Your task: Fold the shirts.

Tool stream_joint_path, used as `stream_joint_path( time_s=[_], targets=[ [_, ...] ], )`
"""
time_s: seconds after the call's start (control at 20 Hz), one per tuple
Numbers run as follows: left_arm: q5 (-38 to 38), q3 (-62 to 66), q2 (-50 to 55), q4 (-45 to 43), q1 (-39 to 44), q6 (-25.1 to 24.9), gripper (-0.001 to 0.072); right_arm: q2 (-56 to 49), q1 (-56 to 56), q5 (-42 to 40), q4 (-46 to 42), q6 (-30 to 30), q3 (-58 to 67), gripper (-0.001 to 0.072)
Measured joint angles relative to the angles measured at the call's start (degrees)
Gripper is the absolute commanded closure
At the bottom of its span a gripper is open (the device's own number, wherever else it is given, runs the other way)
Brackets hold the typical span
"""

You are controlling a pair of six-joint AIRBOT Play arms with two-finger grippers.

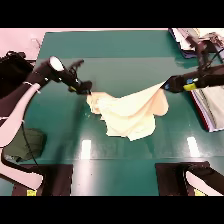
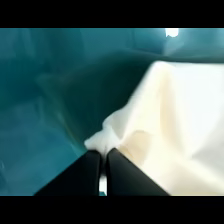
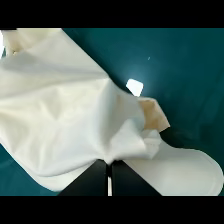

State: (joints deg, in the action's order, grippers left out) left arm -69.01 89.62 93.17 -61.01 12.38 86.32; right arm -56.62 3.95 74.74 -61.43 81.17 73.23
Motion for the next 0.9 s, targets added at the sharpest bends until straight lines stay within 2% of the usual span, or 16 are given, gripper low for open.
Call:
stream_joint_path(
  time_s=[0.4,0.65,0.9],
  targets=[
    [0.48,23.80,-25.14,-6.64,-3.34,-1.14,0.0682,6.95,-10.36,2.69,0.02,-0.35,26.64,0.0699],
    [7.04,27.78,-40.15,-10.78,-3.63,-1.29,0.0684,8.59,-19.65,6.45,0.63,-1.05,40.00,0.0700],
    [10.80,28.41,-45.20,-12.55,-3.67,-1.31,0.0683,6.95,-24.59,9.79,1.42,-1.20,45.81,0.0700]
  ],
)
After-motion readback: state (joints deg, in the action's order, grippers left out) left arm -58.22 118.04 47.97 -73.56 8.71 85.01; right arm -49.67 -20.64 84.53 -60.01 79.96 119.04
